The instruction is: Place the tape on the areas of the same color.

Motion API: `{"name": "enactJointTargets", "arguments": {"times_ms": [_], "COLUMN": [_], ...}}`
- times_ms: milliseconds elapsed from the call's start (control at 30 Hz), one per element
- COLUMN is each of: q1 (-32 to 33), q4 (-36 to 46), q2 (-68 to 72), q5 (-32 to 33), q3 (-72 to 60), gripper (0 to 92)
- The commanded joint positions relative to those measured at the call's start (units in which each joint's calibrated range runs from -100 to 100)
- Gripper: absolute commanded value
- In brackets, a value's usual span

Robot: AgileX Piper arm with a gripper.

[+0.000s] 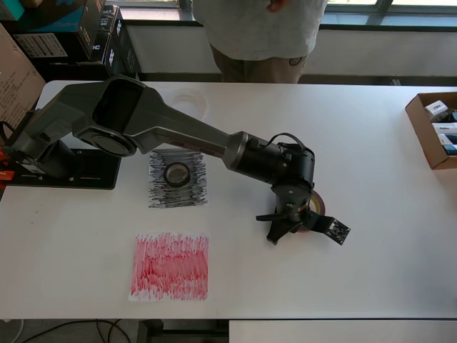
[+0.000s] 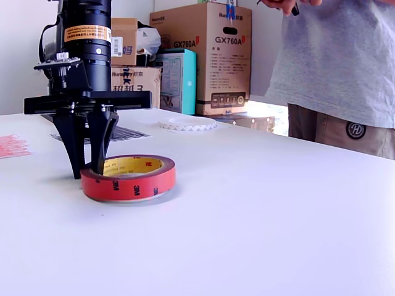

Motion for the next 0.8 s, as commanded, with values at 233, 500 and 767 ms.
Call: {"name": "enactJointTargets", "arguments": {"times_ms": [233, 500, 767], "q1": [-1.39, -8.96, -17.65], "q4": [-0.28, -3.42, -6.64], "q2": [-21.95, -38.13, -43.83], "q5": [-9.35, -19.59, -30.47], "q3": [18.08, 40.16, 49.70], "gripper": [0.0, 0.0, 0.0]}}
